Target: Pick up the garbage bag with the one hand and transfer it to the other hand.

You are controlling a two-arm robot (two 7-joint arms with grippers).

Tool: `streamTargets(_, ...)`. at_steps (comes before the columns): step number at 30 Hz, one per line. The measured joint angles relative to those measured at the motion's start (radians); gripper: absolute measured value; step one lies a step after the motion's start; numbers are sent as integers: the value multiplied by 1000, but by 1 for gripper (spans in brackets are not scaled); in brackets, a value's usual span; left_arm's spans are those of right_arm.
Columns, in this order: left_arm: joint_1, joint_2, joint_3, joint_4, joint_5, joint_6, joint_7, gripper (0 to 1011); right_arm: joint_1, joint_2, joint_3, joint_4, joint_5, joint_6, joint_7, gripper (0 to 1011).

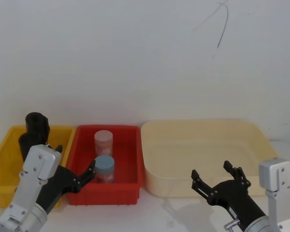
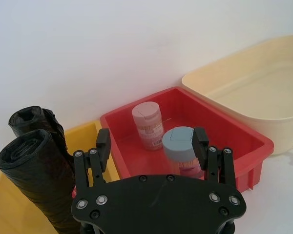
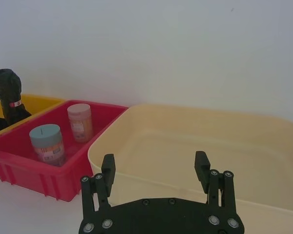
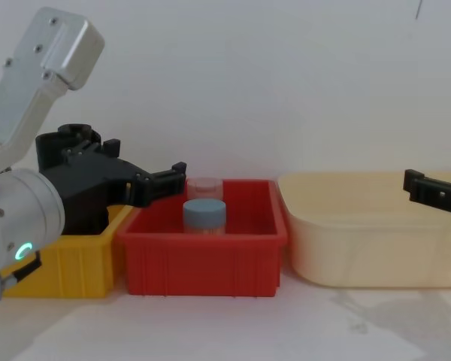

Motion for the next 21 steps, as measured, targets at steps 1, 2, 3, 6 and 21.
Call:
streamTargets(1,0,0,0,0,0,0,0,1000,0,0,0,0,0,0,0,999)
streamTargets(2,0,0,0,0,0,0,-1,1000,0,0,0,0,0,0,0,1000)
streamTargets(3,0,0,-1,-1,-1,0,-2,1001,0,0,0,0,0,0,0,1000)
streamTargets(6,3,1,-3,-5,-4,2,-7,1001,0,0,0,0,0,0,0,1000)
streamTargets(21,136,66,-98,-115,-106,12,-48,1000,0,0,0,0,0,0,0,1000)
